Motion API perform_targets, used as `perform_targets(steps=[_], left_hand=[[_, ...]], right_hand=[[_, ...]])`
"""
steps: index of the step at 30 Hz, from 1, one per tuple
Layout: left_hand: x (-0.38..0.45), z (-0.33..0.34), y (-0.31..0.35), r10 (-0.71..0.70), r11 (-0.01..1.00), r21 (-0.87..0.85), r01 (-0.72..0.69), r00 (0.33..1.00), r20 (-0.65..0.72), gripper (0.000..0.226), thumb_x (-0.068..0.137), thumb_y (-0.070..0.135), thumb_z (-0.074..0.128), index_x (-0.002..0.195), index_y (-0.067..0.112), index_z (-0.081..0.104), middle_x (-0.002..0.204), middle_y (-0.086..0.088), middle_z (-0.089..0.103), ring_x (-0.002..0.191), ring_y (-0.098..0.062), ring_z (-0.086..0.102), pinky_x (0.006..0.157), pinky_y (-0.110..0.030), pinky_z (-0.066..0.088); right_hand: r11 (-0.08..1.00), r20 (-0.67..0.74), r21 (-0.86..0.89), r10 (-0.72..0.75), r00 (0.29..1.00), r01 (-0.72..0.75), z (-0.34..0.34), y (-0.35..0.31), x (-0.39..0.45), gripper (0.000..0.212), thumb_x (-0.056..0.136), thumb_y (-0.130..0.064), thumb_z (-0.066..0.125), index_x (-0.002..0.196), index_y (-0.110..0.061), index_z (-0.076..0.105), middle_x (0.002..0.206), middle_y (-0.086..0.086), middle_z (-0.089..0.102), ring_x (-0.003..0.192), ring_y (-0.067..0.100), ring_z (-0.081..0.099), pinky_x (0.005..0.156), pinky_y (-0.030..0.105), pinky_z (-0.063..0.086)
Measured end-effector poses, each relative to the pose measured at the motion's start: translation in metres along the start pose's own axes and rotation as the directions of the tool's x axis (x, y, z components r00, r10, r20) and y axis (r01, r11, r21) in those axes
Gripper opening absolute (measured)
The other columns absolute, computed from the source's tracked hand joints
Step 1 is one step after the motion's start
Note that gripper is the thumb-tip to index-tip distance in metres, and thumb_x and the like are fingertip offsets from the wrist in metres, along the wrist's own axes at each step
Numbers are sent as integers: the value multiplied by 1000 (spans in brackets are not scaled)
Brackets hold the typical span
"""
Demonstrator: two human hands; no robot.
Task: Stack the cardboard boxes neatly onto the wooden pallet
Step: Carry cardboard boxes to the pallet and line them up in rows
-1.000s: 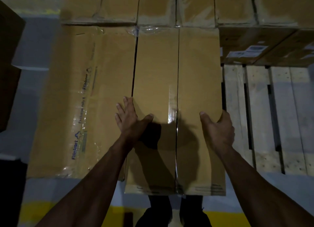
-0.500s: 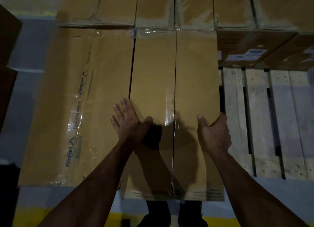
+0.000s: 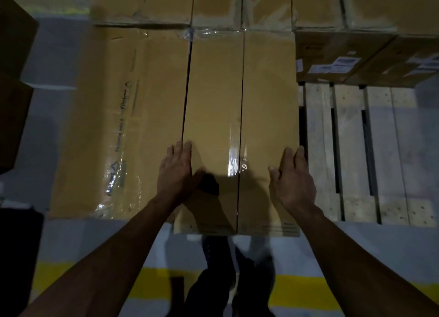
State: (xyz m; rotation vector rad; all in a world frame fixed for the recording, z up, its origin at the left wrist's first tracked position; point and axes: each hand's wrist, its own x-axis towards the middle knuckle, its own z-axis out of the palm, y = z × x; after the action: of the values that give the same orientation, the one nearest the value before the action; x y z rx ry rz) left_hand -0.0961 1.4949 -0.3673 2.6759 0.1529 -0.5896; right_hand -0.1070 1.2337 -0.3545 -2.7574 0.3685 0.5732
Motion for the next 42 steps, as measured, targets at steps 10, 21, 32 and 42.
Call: perform_targets(steps=[10,21,32,42], left_hand=[[-108,19,-35,68,990,107,-97,966,248,103,81,10,64,156,10,-6,164,-13,-6,151,-32,-4,122,-40,12],[-120,39,-46,116,932,339,-128,992,57,85,97,22,56,157,15,-2,165,-9,6,151,-26,11,120,-38,20],[-130,42,-58,249,870,433,-236,968,26,67,102,25,43,155,2,9,161,-17,18,149,-31,20,115,-44,33],[-127,40,-62,340,837,468,-282,939,-43,63,94,15,64,145,-7,36,141,-26,50,128,-41,52,89,-52,52]], right_hand=[[991,152,-77,-99,983,112,22,35,-89,75,100,-27,47,158,-2,7,165,18,-8,153,31,3,118,41,23],[976,131,-89,-188,973,201,44,56,-113,90,99,-40,56,157,-6,-4,164,14,-20,152,36,5,113,48,32],[981,62,-61,-181,981,185,49,57,-112,86,98,-38,58,158,-9,5,166,13,-11,135,44,35,100,51,43],[977,22,-69,-203,979,204,52,59,-101,84,96,-39,60,156,-8,11,165,16,-5,131,45,41,97,52,45]])
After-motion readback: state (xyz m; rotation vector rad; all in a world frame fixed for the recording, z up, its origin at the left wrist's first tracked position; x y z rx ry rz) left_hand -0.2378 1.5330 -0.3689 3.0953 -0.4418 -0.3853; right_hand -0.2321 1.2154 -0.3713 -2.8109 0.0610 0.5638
